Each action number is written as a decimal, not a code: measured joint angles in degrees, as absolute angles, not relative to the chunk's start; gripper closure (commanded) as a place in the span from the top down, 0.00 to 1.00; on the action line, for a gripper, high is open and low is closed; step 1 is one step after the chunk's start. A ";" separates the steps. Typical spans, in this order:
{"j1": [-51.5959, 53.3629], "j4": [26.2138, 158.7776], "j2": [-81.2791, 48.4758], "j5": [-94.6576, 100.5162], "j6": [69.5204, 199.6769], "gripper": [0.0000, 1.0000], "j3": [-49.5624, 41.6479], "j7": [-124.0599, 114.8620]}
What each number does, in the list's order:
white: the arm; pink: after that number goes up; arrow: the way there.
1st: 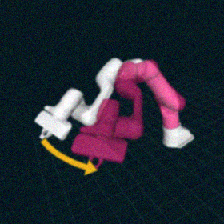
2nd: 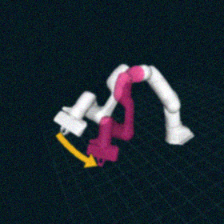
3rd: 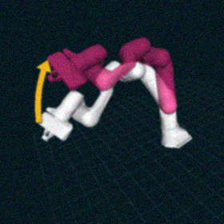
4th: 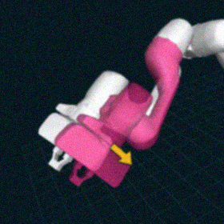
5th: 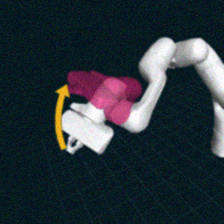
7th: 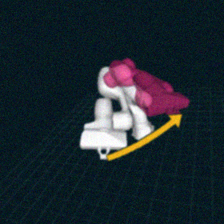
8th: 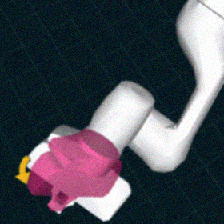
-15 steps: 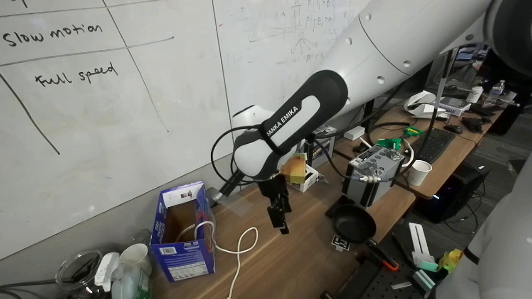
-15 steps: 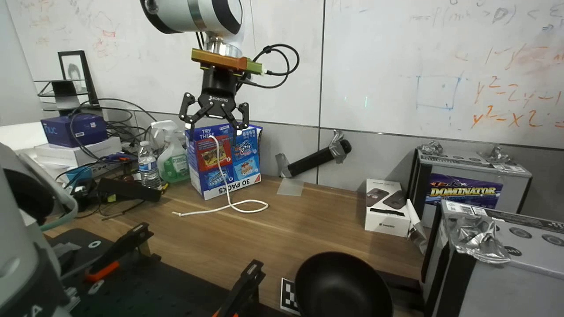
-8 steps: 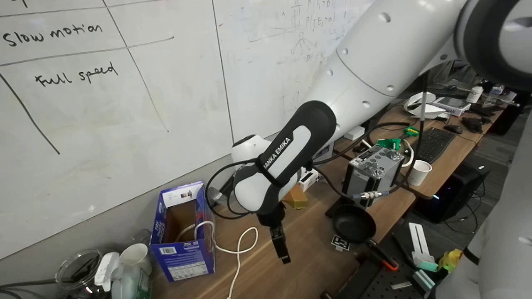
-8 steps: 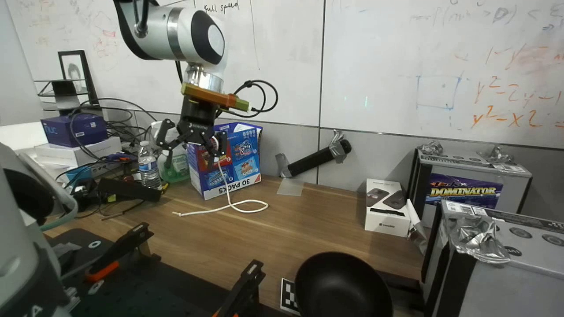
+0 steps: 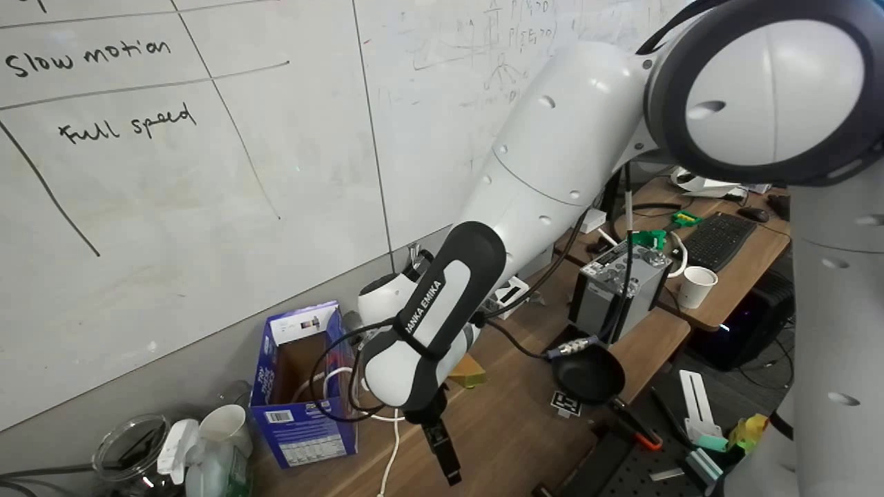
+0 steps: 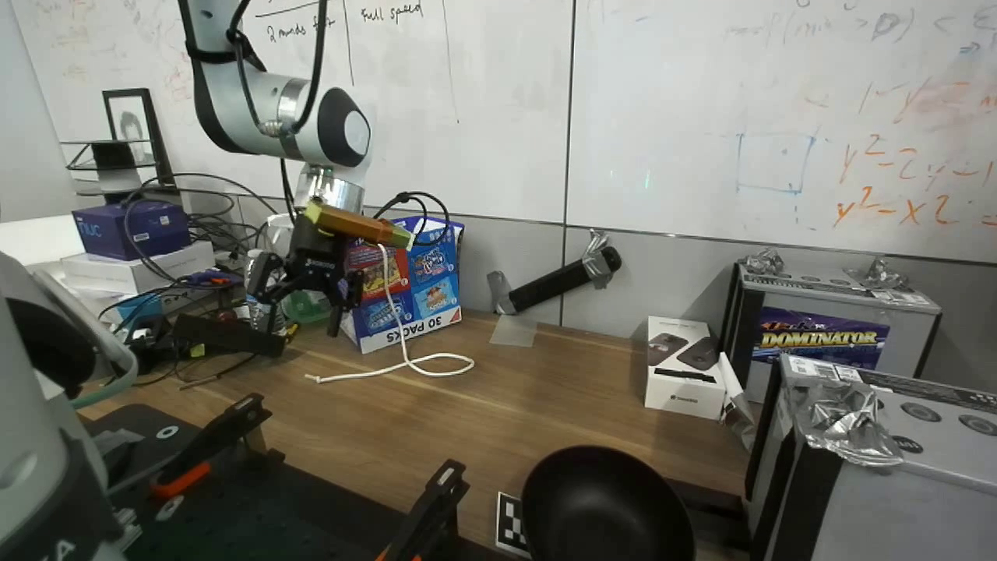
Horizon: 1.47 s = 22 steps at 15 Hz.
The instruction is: Pick up the white ropes from the counter and put them in the box
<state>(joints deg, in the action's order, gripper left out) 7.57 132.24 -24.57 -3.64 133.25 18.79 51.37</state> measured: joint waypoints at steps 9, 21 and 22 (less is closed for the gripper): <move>7.72 122.46 -35.03 -1.75 138.72 1.00 19.94 57.43; 7.58 115.09 -43.54 12.98 149.64 1.00 16.58 64.02; 7.45 114.60 -44.02 13.30 150.65 1.00 16.21 64.49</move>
